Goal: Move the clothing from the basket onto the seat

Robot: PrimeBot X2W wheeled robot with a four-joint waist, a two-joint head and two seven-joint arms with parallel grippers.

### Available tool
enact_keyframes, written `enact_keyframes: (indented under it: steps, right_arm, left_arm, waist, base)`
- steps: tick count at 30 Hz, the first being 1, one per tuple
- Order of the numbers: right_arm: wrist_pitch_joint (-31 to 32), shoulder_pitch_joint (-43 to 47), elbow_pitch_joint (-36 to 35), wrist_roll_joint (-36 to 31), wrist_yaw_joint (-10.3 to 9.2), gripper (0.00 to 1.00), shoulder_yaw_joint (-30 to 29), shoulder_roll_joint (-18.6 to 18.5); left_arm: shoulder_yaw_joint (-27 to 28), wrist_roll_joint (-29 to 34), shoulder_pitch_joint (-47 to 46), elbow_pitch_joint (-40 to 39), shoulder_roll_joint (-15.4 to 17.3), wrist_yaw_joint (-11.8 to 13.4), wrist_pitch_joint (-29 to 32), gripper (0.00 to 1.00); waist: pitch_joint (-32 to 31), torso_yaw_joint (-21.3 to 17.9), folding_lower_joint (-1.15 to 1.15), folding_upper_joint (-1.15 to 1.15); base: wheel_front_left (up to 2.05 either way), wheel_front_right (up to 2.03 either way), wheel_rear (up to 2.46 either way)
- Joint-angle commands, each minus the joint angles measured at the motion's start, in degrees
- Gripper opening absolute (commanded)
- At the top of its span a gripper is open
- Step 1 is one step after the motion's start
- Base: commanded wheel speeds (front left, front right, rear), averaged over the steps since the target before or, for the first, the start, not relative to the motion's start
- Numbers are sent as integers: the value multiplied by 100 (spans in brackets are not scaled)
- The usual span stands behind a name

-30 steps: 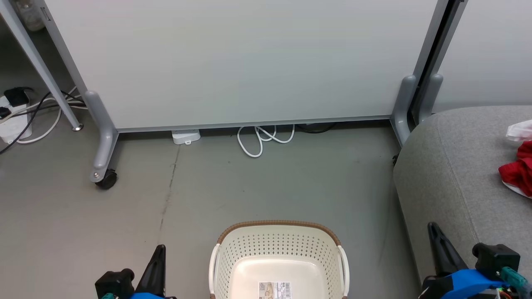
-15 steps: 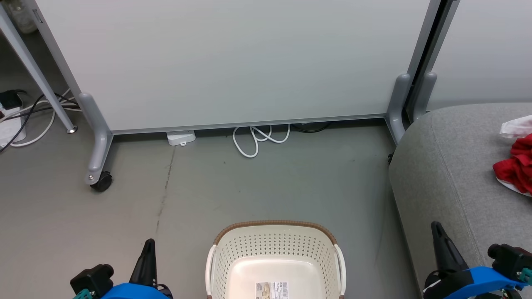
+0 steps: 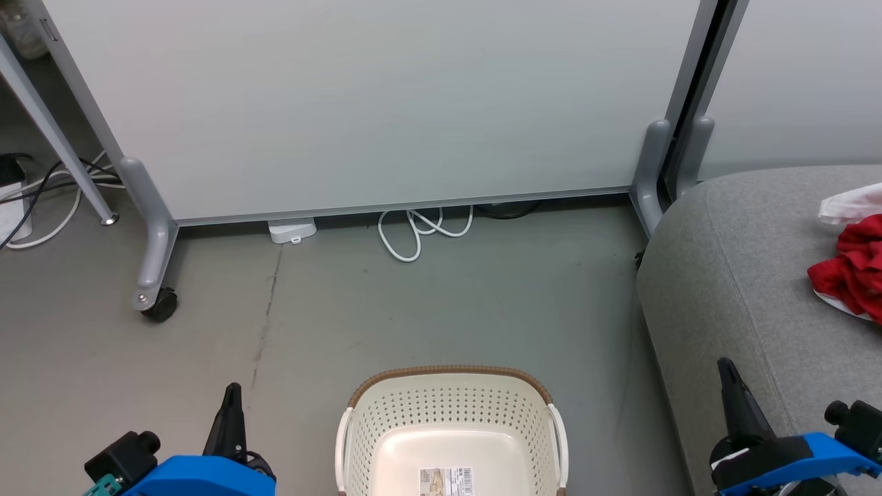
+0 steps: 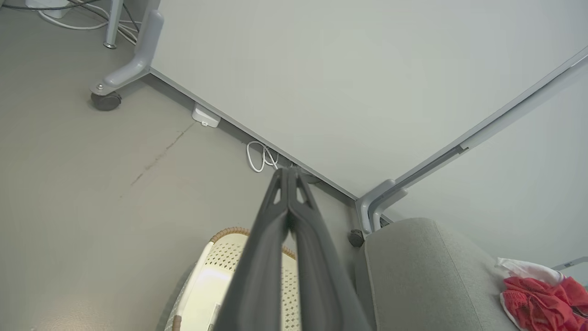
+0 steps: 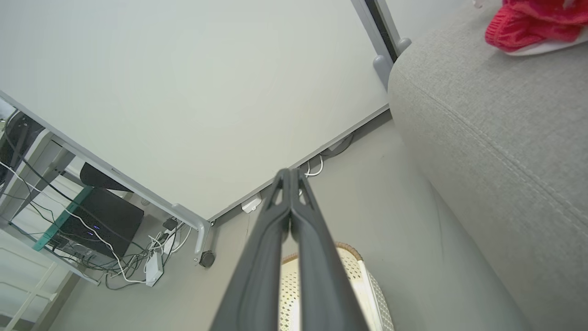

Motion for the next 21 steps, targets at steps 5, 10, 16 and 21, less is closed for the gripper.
enact_keyframes:
  steps: [5,10,16,21]
  right_arm:
    - [80,-210,-70,550,1,0,-18,-44]
    - [142,-242,-66,946,1,0,-22,-48]
    - [210,-278,-60,1396,2,0,-25,-52]
    - [264,-301,-55,1750,2,0,-28,-55]
  left_arm:
    - [137,-474,-189,-178,-11,-5,134,0]
    - [213,-819,-210,-243,-29,-6,235,0]
    - [290,-1210,-239,-318,-49,-6,351,0]
    - [358,-1518,-253,-376,-62,-7,439,0]
  waist:
    - [2,-38,0,0]
    - [4,-72,0,0]
    - [7,-113,0,0]
    - [9,-147,-1,0]
  base:
    - [0,0,0]
    - [0,0,0]
    - [0,0,0]
    - [0,0,0]
